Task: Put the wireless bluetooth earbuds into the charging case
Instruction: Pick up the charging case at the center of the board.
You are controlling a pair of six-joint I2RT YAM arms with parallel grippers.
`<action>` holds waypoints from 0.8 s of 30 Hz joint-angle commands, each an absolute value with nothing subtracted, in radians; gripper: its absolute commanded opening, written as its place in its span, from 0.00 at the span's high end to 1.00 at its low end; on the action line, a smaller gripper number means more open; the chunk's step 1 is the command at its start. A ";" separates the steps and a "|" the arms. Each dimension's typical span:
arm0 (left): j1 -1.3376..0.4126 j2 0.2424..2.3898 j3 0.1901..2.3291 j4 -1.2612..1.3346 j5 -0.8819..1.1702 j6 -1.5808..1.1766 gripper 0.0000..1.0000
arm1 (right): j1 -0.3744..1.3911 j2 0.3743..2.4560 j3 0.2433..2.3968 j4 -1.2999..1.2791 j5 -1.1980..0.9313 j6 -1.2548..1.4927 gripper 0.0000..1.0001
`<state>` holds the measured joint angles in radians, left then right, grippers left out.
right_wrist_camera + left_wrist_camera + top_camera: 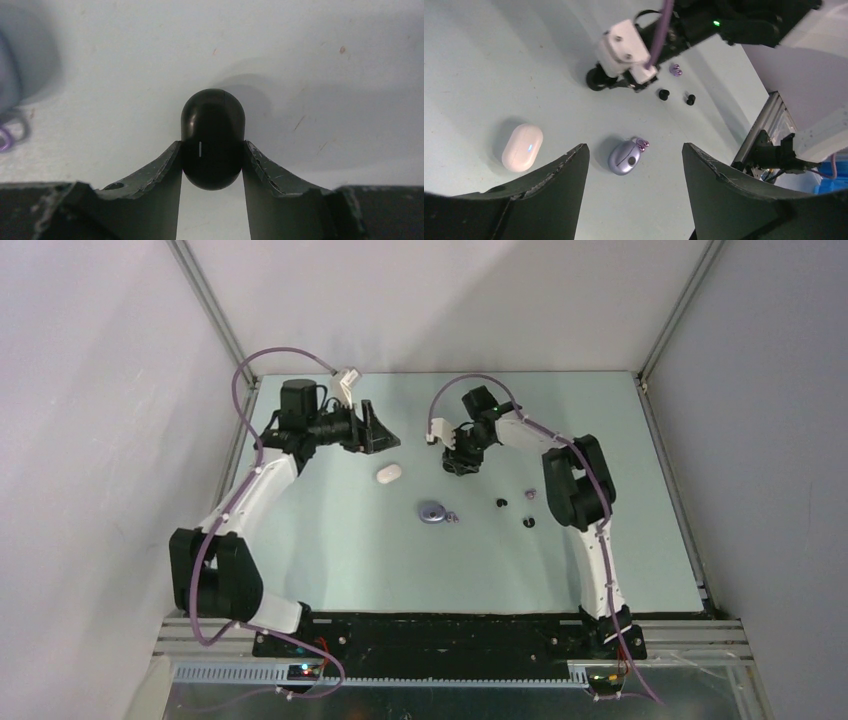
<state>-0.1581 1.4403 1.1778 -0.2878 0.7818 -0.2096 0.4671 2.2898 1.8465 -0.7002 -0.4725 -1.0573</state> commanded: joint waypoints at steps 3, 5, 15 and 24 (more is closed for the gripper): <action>-0.160 1.523 1.275 -0.223 0.753 -0.249 0.27 | 0.473 1.932 1.623 -0.427 -0.487 -0.954 0.71; -0.171 1.552 1.310 -0.208 0.779 -0.253 0.27 | 0.490 1.828 1.548 -0.340 -0.473 -0.925 0.70; -0.274 1.596 1.346 -0.076 0.953 -0.255 0.29 | 0.554 1.618 1.454 -0.161 -0.433 -0.810 0.70; -0.284 1.631 1.361 0.058 1.011 -0.346 0.34 | 0.584 1.610 1.442 -0.124 -0.422 -0.836 0.70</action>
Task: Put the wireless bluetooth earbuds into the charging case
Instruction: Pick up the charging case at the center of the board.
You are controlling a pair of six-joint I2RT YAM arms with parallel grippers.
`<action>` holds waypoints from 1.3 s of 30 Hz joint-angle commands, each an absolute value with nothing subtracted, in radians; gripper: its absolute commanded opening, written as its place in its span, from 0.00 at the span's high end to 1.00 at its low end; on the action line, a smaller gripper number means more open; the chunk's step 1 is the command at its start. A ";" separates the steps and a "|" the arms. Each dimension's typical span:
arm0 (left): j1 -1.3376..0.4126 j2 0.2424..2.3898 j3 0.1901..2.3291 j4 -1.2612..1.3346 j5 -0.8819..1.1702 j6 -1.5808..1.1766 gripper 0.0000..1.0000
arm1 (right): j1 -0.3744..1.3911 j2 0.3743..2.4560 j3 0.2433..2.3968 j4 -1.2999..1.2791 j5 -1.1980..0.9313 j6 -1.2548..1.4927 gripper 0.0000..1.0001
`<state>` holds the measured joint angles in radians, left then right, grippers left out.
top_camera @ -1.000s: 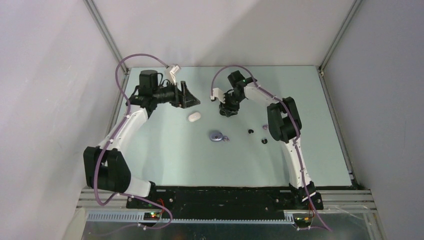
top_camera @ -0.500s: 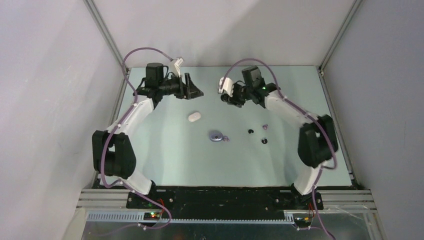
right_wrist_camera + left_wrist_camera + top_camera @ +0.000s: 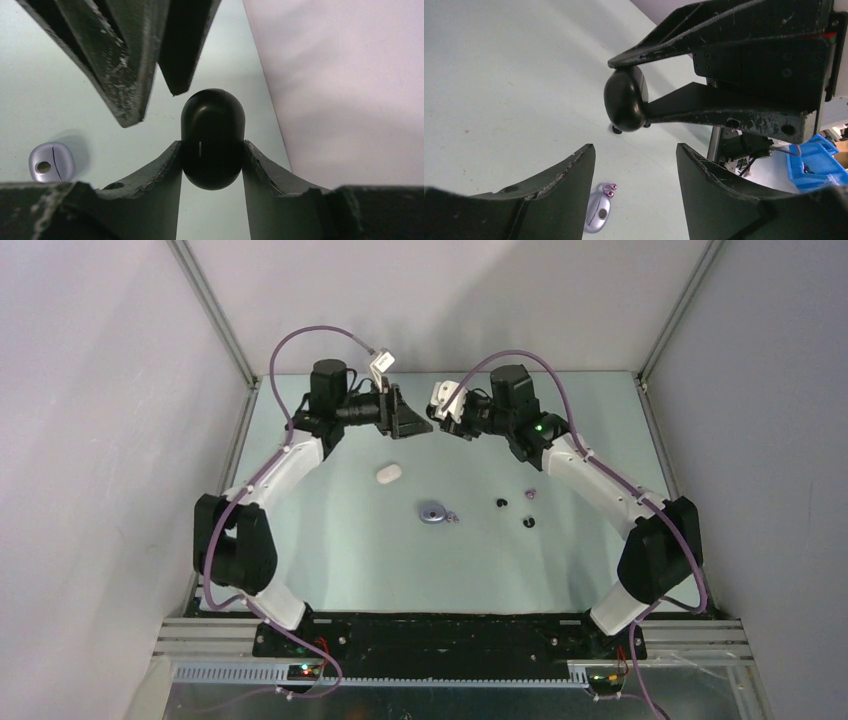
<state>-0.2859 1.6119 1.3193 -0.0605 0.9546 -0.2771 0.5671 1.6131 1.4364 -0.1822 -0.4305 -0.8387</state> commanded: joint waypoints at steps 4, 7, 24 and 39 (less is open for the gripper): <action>-0.285 1.647 1.375 0.068 1.016 -0.367 0.39 | 0.598 1.608 1.440 -0.104 -0.422 -0.841 0.70; -0.285 1.657 1.378 0.082 1.013 -0.383 0.42 | 0.605 1.604 1.440 -0.099 -0.423 -0.848 0.70; -0.285 1.672 1.353 0.205 1.052 -0.457 0.76 | 0.629 1.605 1.437 -0.111 -0.413 -0.866 0.69; -0.245 1.560 1.195 0.383 1.265 -0.067 1.00 | 0.478 1.754 1.876 -0.757 -0.835 -0.584 0.28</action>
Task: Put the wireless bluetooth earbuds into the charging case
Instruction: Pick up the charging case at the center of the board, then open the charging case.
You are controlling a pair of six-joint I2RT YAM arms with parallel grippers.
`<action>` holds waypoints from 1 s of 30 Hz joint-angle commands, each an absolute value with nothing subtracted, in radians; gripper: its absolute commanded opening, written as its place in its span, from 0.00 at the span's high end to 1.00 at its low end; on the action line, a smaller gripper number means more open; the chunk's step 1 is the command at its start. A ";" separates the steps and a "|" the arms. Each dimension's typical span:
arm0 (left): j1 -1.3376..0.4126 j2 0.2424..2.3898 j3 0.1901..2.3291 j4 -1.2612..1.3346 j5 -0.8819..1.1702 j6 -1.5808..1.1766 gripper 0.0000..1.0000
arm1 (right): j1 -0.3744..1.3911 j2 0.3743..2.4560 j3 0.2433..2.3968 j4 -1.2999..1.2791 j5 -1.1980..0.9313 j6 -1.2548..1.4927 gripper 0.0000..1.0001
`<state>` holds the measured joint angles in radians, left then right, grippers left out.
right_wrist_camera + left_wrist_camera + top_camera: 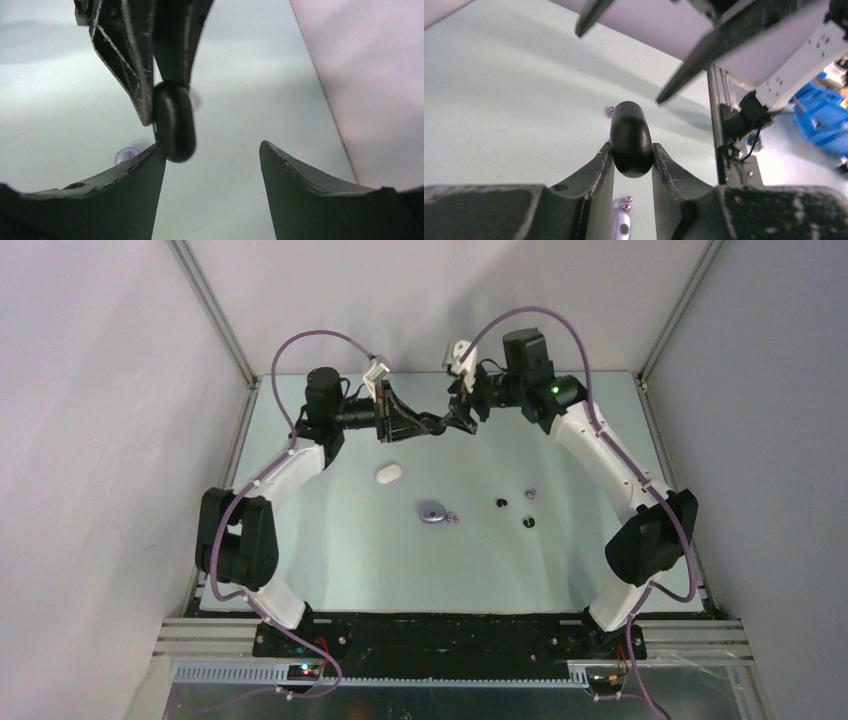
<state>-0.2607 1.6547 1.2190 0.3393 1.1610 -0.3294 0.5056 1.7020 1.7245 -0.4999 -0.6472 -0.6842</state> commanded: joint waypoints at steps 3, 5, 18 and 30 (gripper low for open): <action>-0.244 1.548 1.187 0.343 1.269 -0.005 1.00 | 0.494 1.761 1.871 -0.772 -0.860 -0.592 0.30; -0.245 1.541 1.175 0.356 1.271 0.019 1.00 | 0.513 1.758 1.856 -0.770 -0.853 -0.613 0.31; -0.244 1.505 1.162 0.311 1.283 0.088 1.00 | 0.519 1.808 1.889 -0.717 -0.825 -0.550 0.49; -0.245 1.513 1.186 0.251 1.297 0.143 1.00 | 0.444 1.833 1.926 -0.678 -0.909 -0.445 0.72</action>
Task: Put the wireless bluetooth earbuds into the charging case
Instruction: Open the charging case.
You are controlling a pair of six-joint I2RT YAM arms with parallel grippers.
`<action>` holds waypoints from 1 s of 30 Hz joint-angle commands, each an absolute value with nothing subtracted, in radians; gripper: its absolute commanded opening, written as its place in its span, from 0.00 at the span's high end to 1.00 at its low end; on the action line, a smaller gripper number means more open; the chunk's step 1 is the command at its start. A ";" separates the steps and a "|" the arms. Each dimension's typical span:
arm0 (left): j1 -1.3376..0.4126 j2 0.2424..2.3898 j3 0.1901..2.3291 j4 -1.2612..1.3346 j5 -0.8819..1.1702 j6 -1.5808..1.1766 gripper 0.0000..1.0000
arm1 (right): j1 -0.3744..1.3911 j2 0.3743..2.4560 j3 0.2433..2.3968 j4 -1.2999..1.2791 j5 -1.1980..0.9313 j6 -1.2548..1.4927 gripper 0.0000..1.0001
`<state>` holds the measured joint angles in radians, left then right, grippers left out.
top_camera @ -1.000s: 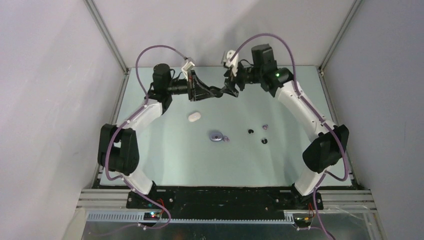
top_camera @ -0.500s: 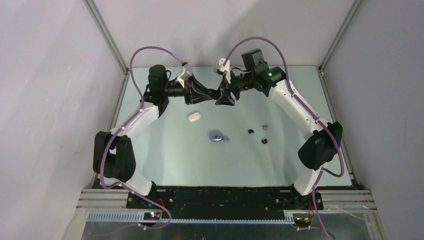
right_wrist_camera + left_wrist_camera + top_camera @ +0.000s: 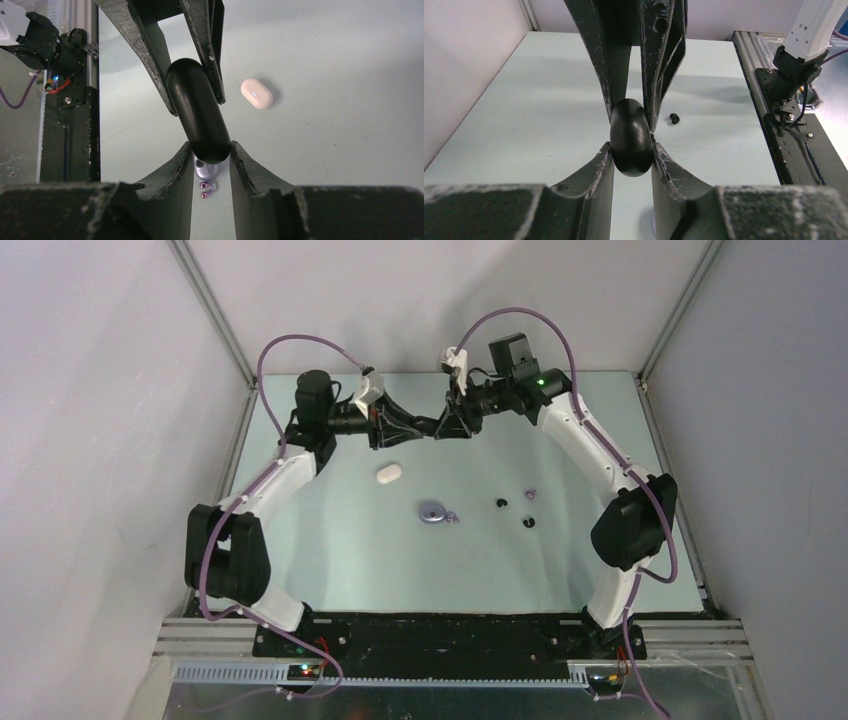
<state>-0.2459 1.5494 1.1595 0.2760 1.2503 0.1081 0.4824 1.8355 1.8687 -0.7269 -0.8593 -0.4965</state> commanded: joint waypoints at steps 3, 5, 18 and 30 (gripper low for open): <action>-0.244 1.520 1.195 0.232 1.293 0.149 1.00 | 0.440 1.829 1.920 -0.694 -0.951 -0.443 0.76; -0.245 1.524 1.204 0.213 1.281 0.150 1.00 | 0.443 1.821 1.912 -0.701 -0.966 -0.446 0.78; -0.247 1.551 1.221 0.185 1.223 0.053 0.76 | 0.470 1.806 1.898 -0.697 -0.922 -0.496 0.81; -0.252 1.612 1.207 0.436 1.240 -0.220 0.99 | 0.490 1.794 1.887 -0.679 -0.869 -0.498 0.69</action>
